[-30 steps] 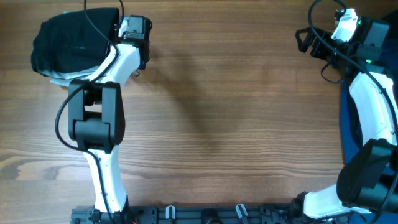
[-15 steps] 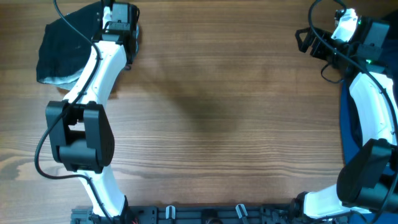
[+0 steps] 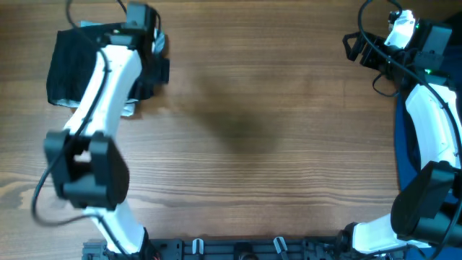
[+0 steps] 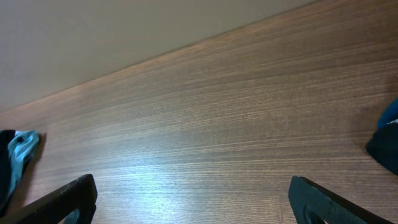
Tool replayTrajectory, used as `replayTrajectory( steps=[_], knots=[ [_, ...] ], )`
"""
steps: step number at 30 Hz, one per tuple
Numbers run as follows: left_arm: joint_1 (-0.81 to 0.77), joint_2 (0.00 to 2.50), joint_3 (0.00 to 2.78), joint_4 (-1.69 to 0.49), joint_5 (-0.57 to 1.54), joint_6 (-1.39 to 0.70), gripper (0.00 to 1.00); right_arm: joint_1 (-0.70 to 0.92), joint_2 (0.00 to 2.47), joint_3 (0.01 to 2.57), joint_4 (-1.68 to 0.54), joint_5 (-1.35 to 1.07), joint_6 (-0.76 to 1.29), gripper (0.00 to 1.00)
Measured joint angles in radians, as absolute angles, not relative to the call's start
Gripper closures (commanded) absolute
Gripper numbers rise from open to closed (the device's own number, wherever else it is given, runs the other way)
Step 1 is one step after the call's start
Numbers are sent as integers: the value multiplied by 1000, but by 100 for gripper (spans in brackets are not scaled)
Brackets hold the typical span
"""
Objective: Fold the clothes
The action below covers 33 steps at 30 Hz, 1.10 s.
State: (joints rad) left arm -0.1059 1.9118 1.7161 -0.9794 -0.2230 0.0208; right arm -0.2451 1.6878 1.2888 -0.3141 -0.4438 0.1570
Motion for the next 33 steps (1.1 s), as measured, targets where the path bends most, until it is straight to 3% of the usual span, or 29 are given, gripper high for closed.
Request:
replayTrajectory(
  steps=[1, 5, 9, 15, 24, 33],
  knots=[
    [-96, 1872, 1733, -943, -196, 4, 92, -245, 1688, 1289, -314, -444, 157, 0],
    [36, 1799, 1782, -801, -48, -114, 90, -245, 1688, 1289, -314, -444, 157, 1],
    [167, 2043, 1775, -775, 263, -173, 93, -245, 1688, 1289, -315, -444, 157, 0],
    [186, 2247, 1773, -821, 423, -186, 96, -245, 1688, 1289, -314, -444, 157, 1],
    [131, 1958, 1821, -812, 361, -186, 95, -245, 1688, 1289, -314, -444, 157, 0],
    [-1, 2184, 1821, -849, -8, -132, 96, -245, 1688, 1289, -314, -444, 157, 1]
  ],
)
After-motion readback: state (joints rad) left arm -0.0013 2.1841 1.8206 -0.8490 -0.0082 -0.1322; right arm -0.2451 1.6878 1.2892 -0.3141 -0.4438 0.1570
